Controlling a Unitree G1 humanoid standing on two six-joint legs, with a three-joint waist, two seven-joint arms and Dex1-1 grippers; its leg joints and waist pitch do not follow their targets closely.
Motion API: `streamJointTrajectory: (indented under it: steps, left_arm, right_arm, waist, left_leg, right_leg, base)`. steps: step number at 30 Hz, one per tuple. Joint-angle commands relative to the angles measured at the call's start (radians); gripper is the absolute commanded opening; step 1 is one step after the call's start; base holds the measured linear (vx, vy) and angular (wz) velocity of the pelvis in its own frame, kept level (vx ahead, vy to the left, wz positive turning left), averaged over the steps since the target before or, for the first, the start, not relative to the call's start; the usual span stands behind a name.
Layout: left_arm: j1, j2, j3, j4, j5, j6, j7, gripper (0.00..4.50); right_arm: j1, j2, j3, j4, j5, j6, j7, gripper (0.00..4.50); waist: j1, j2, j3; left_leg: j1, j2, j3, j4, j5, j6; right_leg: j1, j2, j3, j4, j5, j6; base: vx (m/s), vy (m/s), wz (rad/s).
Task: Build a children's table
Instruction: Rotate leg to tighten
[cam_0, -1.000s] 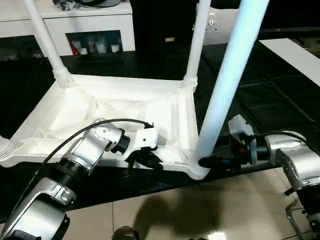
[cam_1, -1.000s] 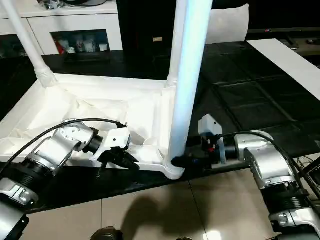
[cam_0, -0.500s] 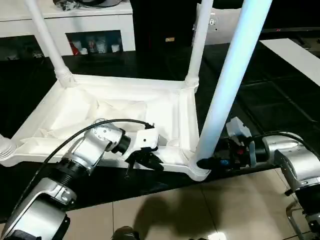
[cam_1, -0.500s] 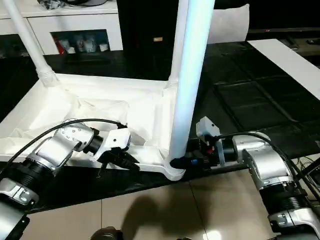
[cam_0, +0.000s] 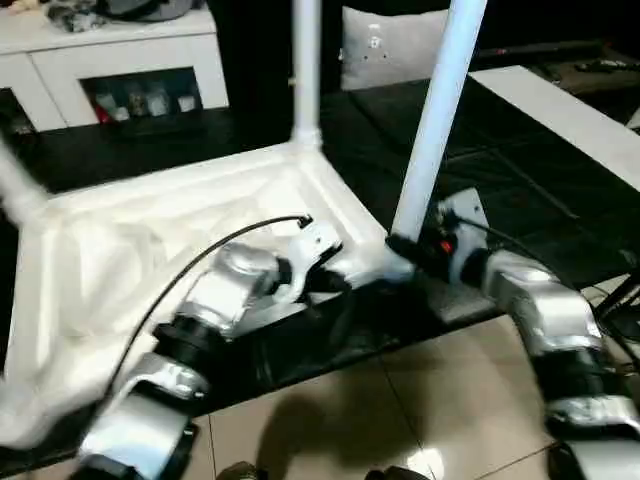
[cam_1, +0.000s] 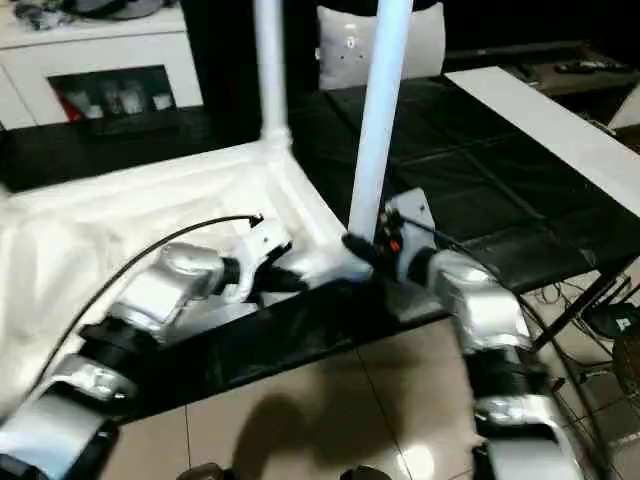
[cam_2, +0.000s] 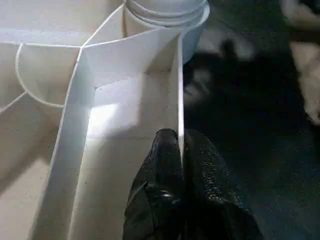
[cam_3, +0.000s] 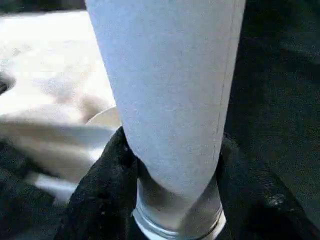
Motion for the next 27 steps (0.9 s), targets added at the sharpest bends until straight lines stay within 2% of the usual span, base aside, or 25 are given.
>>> streamJointTrajectory:
  steps: [1,2,3,6,7,11,13,14,16,18,19,20,21,24,25,27]
  left_arm:
    - [-0.038,-0.058,0.018,-0.033,-0.038,-0.012,0.030,0.00]
    - [-0.038,-0.058,0.018,-0.033,-0.038,-0.012,0.030,0.00]
    - [-0.035,-0.058,0.008,-0.042,-0.030,-0.024,0.027,0.00]
    - [-0.031,-0.043,-0.006,-0.047,-0.019,-0.044,0.012,0.00]
    - [-0.029,-0.035,-0.011,-0.047,-0.014,-0.053,0.005,0.00]
    - [-0.012,0.019,-0.044,-0.052,-0.004,-0.127,-0.061,0.00]
    - [-0.001,0.045,-0.058,-0.053,-0.005,-0.170,-0.110,0.00]
    - [0.001,0.052,-0.059,-0.051,-0.008,-0.176,-0.124,0.00]
    - [0.002,0.069,-0.064,-0.042,-0.007,-0.209,-0.154,0.00]
    - [0.007,0.094,-0.076,-0.038,-0.008,-0.249,-0.206,0.00]
    - [0.007,0.094,-0.076,-0.038,-0.008,-0.249,-0.206,0.00]
    - [0.009,0.117,-0.091,-0.033,-0.009,-0.292,-0.252,0.00]
    - [0.009,0.117,-0.091,-0.033,-0.009,-0.292,-0.252,0.00]
    - [0.009,0.151,-0.112,-0.031,-0.023,-0.331,-0.341,0.00]
    - [0.008,0.170,-0.127,-0.028,-0.021,-0.357,-0.386,0.00]
    - [0.008,0.171,-0.127,-0.028,-0.021,-0.358,-0.387,0.00]
  right_arm:
    - [-0.014,0.063,0.034,0.029,0.010,-0.017,-0.012,2.30]
    - [-0.014,0.063,0.034,0.029,0.010,-0.017,-0.012,2.50]
    - [-0.013,0.075,0.022,0.029,0.026,-0.027,0.001,2.64]
    - [-0.002,0.065,0.027,0.014,0.026,-0.039,0.024,2.74]
    - [0.004,0.056,0.031,0.008,0.024,-0.047,0.032,2.86]
    - [0.035,-0.013,0.028,-0.010,0.024,-0.102,0.113,3.19]
    - [0.051,-0.054,0.022,-0.027,0.037,-0.120,0.177,3.40]
    - [0.054,-0.067,0.018,-0.033,0.041,-0.120,0.197,3.47]
    - [0.069,-0.108,0.025,-0.058,0.048,-0.126,0.270,3.61]
    - [0.089,-0.163,0.044,-0.086,0.056,-0.126,0.363,3.69]
    - [0.089,-0.163,0.044,-0.086,0.056,-0.126,0.363,3.83]
    - [0.098,-0.206,0.059,-0.091,0.062,-0.133,0.430,3.90]
    - [0.098,-0.206,0.059,-0.091,0.062,-0.133,0.430,4.01]
    - [0.110,-0.270,0.082,-0.110,0.076,-0.143,0.542,4.01]
    - [0.115,-0.300,0.091,-0.131,0.100,-0.108,0.616,4.01]
    - [0.115,-0.302,0.092,-0.131,0.100,-0.108,0.620,3.85]
  waist:
    - [0.013,-0.017,-0.081]
    - [0.014,-0.016,-0.081]
    - [0.015,-0.020,-0.084]
    - [0.017,-0.014,-0.086]
    - [0.016,-0.009,-0.082]
    - [0.022,-0.013,-0.080]
    - [0.027,-0.013,-0.078]
    - [0.029,-0.006,-0.074]
    - [0.036,-0.009,-0.075]
    - [0.040,-0.010,-0.074]
    - [0.045,-0.008,-0.074]
    - [0.048,-0.006,-0.076]
    - [0.048,-0.008,-0.076]
    - [0.057,-0.007,-0.077]
    - [0.065,-0.011,-0.078]
    - [0.068,-0.010,-0.078]
  left_leg:
    - [0.004,0.008,-0.002,-0.062,-0.159,0.048]
    - [0.005,0.009,-0.001,-0.062,-0.153,0.053]
    - [0.005,0.009,0.000,-0.061,-0.139,0.064]
    - [0.004,0.014,-0.003,-0.061,-0.108,0.082]
    - [0.005,0.014,-0.001,-0.061,-0.114,0.087]
    - [0.006,0.014,0.000,-0.062,-0.158,0.084]
    - [0.008,0.015,0.000,-0.063,-0.171,0.080]
    - [0.009,0.016,0.000,-0.065,-0.179,0.078]
    - [0.014,0.018,0.000,-0.066,-0.202,0.071]
    - [0.017,0.020,0.001,-0.066,-0.204,0.074]
    - [0.014,0.021,0.000,-0.067,-0.203,0.072]
    - [0.014,0.021,-0.002,-0.067,-0.205,0.071]
    - [0.013,0.022,-0.001,-0.066,-0.204,0.070]
    - [0.014,0.022,0.000,-0.065,-0.200,0.069]
    - [0.014,0.023,0.000,-0.064,-0.194,0.077]
    - [0.011,0.025,0.000,-0.064,-0.183,0.083]
  right_leg:
    - [0.063,-0.053,0.042,-0.086,-0.289,-0.177]
    - [0.062,-0.052,0.043,-0.085,-0.273,-0.180]
    - [0.064,-0.051,0.044,-0.081,-0.235,-0.190]
    - [0.066,-0.050,0.044,-0.071,-0.165,-0.213]
    - [0.064,-0.049,0.044,-0.071,-0.148,-0.225]
    - [0.067,-0.054,0.045,-0.079,-0.204,-0.209]
    - [0.065,-0.053,0.046,-0.081,-0.228,-0.202]
    - [0.062,-0.053,0.046,-0.083,-0.243,-0.200]
    - [0.061,-0.052,0.046,-0.088,-0.279,-0.185]
    - [0.058,-0.052,0.048,-0.088,-0.272,-0.186]
    - [0.060,-0.054,0.048,-0.085,-0.267,-0.190]
    - [0.060,-0.054,0.046,-0.084,-0.267,-0.192]
    - [0.061,-0.053,0.047,-0.083,-0.264,-0.192]
    - [0.059,-0.055,0.048,-0.082,-0.256,-0.199]
    - [0.062,-0.054,0.048,-0.078,-0.245,-0.202]
    - [0.061,-0.056,0.048,-0.075,-0.232,-0.206]
  base:
    - [0.000,0.000,0.00]
    - [0.000,0.000,0.00]
    - [0.000,0.000,0.00]
    - [0.000,0.000,0.00]
    - [0.000,0.000,0.00]
    - [0.000,0.000,0.00]
    - [0.000,0.000,0.00]
    - [0.000,0.000,0.00]
    - [0.000,0.000,0.00]
    - [0.000,0.000,0.00]
    - [0.000,0.000,0.00]
    - [0.000,0.000,0.00]
    - [0.000,0.000,0.00]
    - [0.000,0.000,0.00]
    - [0.000,0.000,0.00]
    - [0.000,0.000,0.00]
